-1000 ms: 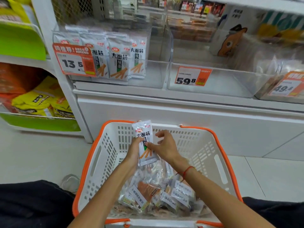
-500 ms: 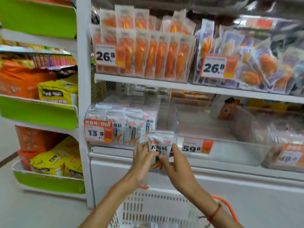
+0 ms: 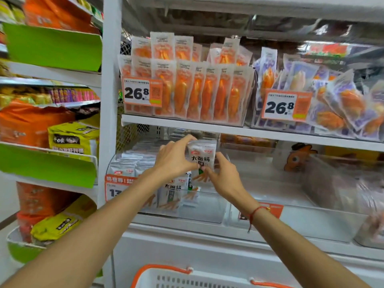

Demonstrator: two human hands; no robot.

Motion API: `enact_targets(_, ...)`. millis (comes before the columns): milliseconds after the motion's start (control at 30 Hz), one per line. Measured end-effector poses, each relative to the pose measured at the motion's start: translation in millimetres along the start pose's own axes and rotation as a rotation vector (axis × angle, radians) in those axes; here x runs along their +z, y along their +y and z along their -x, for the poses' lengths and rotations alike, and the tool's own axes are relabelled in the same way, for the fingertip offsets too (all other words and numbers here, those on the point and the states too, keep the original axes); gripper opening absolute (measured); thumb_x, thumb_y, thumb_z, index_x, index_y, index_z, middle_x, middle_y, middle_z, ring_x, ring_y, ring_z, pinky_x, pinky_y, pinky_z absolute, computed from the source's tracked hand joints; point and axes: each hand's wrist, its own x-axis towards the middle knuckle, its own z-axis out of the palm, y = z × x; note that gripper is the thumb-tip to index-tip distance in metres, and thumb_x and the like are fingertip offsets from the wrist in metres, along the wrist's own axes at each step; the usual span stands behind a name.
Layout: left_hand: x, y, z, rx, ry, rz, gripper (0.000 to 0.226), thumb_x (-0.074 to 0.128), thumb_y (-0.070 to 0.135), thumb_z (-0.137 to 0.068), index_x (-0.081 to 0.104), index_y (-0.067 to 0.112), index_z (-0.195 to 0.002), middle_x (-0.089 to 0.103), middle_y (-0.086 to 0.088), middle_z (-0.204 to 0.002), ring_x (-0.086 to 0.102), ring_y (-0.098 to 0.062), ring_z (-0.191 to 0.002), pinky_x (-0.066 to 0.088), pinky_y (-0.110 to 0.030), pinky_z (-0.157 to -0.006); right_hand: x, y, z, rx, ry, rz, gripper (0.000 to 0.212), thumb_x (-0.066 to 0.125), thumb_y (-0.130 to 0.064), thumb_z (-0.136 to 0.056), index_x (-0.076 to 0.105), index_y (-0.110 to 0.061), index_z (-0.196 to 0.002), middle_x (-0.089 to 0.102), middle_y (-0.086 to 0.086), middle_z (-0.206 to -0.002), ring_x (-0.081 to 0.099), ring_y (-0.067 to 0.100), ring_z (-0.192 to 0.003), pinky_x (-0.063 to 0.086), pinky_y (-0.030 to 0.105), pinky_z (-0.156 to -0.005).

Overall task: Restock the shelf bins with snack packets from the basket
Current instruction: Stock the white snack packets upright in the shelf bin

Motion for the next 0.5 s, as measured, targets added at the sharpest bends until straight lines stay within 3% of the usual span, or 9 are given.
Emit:
enact_targets(167, 18.1, -12.8, -14.1, -0.056, -0.098, -0.134, 0.028, 0.070, 0.039, -0.077, 0.050, 0.033, -0.096, 0.066, 0.004, -0.096, 0.053, -0.024, -0.106, 0.031, -0.036, -0.087, 23.8, 22.8, -29.6, 0.165, -0.115, 0.048, 0.033, 0.065, -0.022, -0.086, 0.057, -0.016, -0.118, 0.062, 0.011, -0.117, 0.055, 0.028, -0.113, 0.047, 0.047, -0.095)
enact_targets(300, 23.9, -22.0, -19.5, -0.111, -0.175, -0.320, 0.054, 0.070, 0.042, -0.077, 0.057, 0.024, -0.126, 0.058, -0.002, -0.124, 0.039, -0.025, -0.123, 0.030, -0.038, -0.099, 40.5, 25.4, -38.6, 0.291, -0.274, 0.085, 0.034, 0.062, -0.017, -0.087, 0.059, -0.010, -0.121, 0.064, 0.009, -0.117, 0.061, 0.027, -0.107, 0.051, 0.038, -0.091)
enact_targets(400, 29.8, -26.5, -23.0, -0.159, -0.221, -0.296, 0.056, 0.062, 0.046, -0.082, 0.053, 0.023, -0.133, 0.056, -0.003, -0.130, 0.034, -0.026, -0.131, 0.030, -0.039, -0.103, 51.6, 30.0, -43.4, 0.366, -0.340, 0.113, 0.037, 0.067, -0.022, -0.085, 0.058, -0.010, -0.119, 0.061, 0.011, -0.120, 0.061, 0.029, -0.106, 0.052, 0.042, -0.092)
enact_targets(500, 30.4, -29.2, -21.2, -0.126, -0.248, -0.260, 0.064, 0.054, 0.064, -0.081, 0.050, 0.028, -0.133, 0.055, 0.002, -0.132, 0.034, -0.024, -0.132, 0.032, -0.039, -0.100, 54.4, 34.9, -45.9, 0.412, -0.364, 0.177, 0.045, 0.070, -0.026, -0.083, 0.055, -0.005, -0.120, 0.057, 0.014, -0.123, 0.059, 0.032, -0.109, 0.050, 0.034, -0.088)
